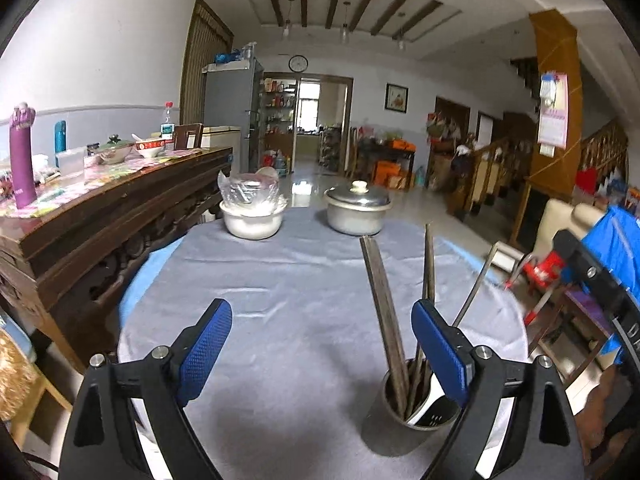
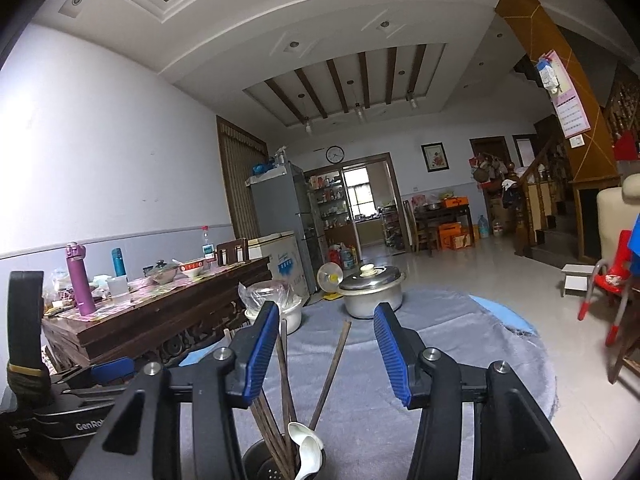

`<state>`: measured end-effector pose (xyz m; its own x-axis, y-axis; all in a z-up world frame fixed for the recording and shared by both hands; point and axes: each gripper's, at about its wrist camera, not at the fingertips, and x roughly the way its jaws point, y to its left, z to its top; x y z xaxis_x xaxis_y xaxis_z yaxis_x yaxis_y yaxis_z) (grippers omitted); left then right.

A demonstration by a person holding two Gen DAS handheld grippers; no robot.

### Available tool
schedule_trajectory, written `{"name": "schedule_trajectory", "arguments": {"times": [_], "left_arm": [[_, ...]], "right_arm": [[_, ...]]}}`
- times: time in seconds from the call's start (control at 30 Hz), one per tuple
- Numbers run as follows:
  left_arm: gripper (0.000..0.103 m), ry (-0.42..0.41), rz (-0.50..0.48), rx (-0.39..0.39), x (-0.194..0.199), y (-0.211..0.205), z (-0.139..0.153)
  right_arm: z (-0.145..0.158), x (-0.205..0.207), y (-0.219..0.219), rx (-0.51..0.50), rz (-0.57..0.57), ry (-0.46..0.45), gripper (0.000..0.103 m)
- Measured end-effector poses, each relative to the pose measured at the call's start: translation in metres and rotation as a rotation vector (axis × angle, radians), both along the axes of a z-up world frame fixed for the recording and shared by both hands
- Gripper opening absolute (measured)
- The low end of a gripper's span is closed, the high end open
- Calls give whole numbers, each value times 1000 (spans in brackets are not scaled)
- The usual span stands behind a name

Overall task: Organize utensils
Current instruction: 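Open both grippers to release the spoons and lift away from the cup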

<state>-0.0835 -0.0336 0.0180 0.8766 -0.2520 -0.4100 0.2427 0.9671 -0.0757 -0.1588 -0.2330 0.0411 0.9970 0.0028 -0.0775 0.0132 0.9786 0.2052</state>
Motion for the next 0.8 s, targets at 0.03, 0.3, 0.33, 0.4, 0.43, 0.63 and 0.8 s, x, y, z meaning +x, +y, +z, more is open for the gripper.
{"name": "schedule_trajectory", "arguments": {"times": [0.03, 0.3, 0.33, 0.4, 0.43, 0.63, 0.8], "left_arm": [[92, -3, 9, 16, -2, -1, 2], [97, -15, 57, 119, -20, -6, 19], [97, -9, 56, 134, -22, -7, 20], [97, -6, 65, 153, -24, -9, 23], [97, -9, 72, 158, -26, -9, 25], [97, -15, 100, 160, -36, -5, 32], [97, -22, 127, 165, -44, 0, 37]], "right_arm": [[2, -2, 0, 0, -3, 1, 55], [13, -15, -5, 29, -27, 41, 58], [14, -17, -6, 32, -31, 49, 59], [15, -21, -6, 39, -31, 62, 60], [15, -23, -6, 39, -33, 67, 60], [16, -36, -6, 40, -40, 89, 62], [16, -45, -5, 38, -42, 92, 63]]}}
